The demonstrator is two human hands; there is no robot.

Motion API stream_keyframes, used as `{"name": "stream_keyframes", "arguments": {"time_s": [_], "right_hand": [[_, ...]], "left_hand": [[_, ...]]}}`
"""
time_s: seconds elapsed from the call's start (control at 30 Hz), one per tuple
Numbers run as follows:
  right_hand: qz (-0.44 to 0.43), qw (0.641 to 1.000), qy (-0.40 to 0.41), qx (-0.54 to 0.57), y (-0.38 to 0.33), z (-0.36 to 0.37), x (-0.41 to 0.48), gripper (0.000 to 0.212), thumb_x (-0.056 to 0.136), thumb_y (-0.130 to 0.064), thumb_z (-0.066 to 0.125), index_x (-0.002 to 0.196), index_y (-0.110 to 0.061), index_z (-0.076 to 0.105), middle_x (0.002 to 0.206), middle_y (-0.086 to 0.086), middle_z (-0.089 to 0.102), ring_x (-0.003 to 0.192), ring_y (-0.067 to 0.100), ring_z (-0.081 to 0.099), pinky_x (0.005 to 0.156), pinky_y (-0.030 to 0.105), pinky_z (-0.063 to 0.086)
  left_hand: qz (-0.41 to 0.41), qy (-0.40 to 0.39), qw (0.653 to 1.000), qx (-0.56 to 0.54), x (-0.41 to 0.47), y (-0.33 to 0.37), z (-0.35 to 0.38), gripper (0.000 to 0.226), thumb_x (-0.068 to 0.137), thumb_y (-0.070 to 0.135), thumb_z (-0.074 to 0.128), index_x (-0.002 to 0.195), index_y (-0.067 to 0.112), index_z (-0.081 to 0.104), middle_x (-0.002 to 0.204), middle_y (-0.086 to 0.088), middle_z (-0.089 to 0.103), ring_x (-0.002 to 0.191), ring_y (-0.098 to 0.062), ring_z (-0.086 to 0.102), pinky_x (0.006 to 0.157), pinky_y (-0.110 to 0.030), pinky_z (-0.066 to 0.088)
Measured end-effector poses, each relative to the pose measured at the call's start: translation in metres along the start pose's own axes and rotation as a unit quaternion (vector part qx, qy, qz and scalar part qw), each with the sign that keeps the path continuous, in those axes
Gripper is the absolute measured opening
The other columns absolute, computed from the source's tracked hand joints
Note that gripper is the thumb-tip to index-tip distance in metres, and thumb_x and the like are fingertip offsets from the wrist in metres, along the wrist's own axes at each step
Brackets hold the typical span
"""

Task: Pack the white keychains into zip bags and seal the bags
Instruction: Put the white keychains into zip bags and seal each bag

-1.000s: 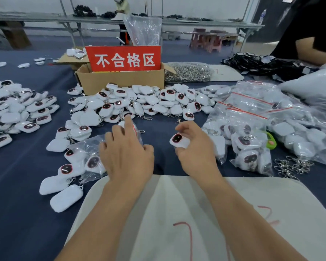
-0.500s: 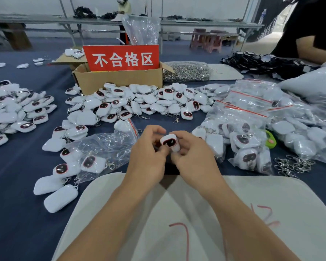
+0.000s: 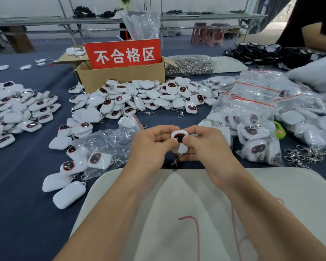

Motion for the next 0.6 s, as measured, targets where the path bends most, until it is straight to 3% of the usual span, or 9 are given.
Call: {"name": "stream_keyframes", "arguments": {"time_s": [0.27,0.43,0.6], "right_hand": [[-0.006,0.997,0.024,-0.076,0.0047,0.0051,-0.0021,0.021,0.095,-0.005,0.058,0.093,-0.014,0.076,0.082,0.010,0.077,0.072,0.030,0.077,0.081,0.048,0.064],[-0.020,0.997,0.005,-0.071,0.0020,0.0050,-0.0035,0.025,0.097,-0.001,0.054,0.094,-0.014,0.075,0.072,0.001,0.076,0.068,0.021,0.075,0.071,0.036,0.065],[-0.028,0.997,-0.001,-0.071,0.0015,0.0071,-0.0056,0.024,0.097,-0.003,0.056,0.093,-0.016,0.075,0.080,0.006,0.078,0.069,0.027,0.077,0.077,0.043,0.066]], "left_hand": [[-0.010,0.016,0.999,0.039,-0.0031,-0.0021,-0.0015,0.031,0.087,-0.006,0.069,0.095,0.022,0.078,0.081,0.000,0.079,0.067,-0.005,0.068,0.065,-0.012,0.051],[-0.029,0.035,0.999,0.011,-0.0006,-0.0027,0.0006,0.019,0.088,0.005,0.071,0.087,0.023,0.078,0.067,0.011,0.072,0.055,0.001,0.059,0.056,-0.010,0.045],[-0.008,0.064,0.997,0.038,-0.0014,-0.0020,0.0002,0.025,0.089,0.008,0.072,0.081,0.032,0.078,0.067,0.012,0.074,0.056,0.002,0.061,0.057,-0.011,0.046]]}}
Point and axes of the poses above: each hand's wrist, its own x-axis towards the middle knuckle, its own z-axis out of the palm, y = z × x, the point moved 2 cm from there along x, towards the middle knuckle
